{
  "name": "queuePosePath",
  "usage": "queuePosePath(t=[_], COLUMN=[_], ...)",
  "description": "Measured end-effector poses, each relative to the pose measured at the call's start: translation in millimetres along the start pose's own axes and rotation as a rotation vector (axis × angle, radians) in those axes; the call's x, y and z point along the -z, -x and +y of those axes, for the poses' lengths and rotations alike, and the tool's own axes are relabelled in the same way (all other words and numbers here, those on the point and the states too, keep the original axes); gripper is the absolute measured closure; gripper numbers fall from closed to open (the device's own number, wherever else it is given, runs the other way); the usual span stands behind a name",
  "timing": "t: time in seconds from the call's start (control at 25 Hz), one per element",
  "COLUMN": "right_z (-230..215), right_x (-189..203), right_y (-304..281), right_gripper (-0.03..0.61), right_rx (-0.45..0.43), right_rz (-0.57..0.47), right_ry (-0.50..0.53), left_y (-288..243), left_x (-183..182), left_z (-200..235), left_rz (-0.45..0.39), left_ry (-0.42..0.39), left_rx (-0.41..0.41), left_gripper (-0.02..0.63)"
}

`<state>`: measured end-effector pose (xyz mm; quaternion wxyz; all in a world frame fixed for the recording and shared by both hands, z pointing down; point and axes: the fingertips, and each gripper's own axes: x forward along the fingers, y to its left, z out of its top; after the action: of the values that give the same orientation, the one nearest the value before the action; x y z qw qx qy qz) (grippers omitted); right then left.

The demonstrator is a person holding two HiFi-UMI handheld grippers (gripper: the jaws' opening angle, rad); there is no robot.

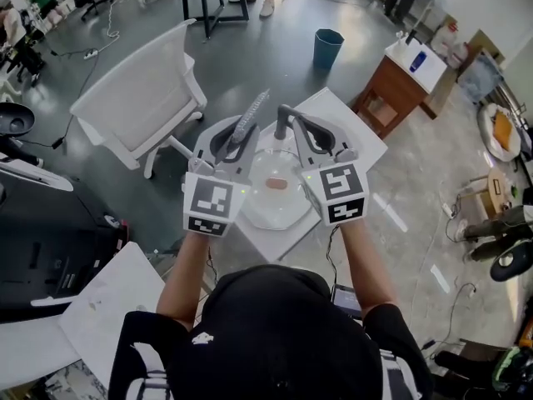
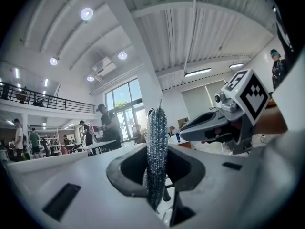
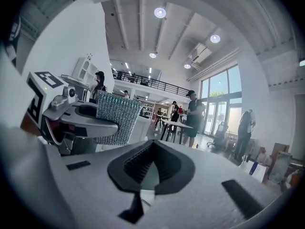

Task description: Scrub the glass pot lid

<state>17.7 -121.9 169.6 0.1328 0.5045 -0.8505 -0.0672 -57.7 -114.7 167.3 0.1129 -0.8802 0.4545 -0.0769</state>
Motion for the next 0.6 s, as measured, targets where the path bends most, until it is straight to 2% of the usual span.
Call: queuePosePath(t=[0.24,0.6], right_z=[-3.3,-2.6], right_x=[-23.7,-27.8], right_y=[12.8,17.5], right_gripper=[0.58,0.58], right_rx=[0.012,0.018], right_rz=[-0.058,-0.065], right_ry=[0.018,0.023], left_y=[5.0,13.1], left_x=[-24.1,-34.2], left_z=[2.5,3.0], left_rz=[-0.049,-0.076], left_ry=[-0.013,0.01], left_rx=[-0.033,-0.045], left_gripper=[0.538,0.538])
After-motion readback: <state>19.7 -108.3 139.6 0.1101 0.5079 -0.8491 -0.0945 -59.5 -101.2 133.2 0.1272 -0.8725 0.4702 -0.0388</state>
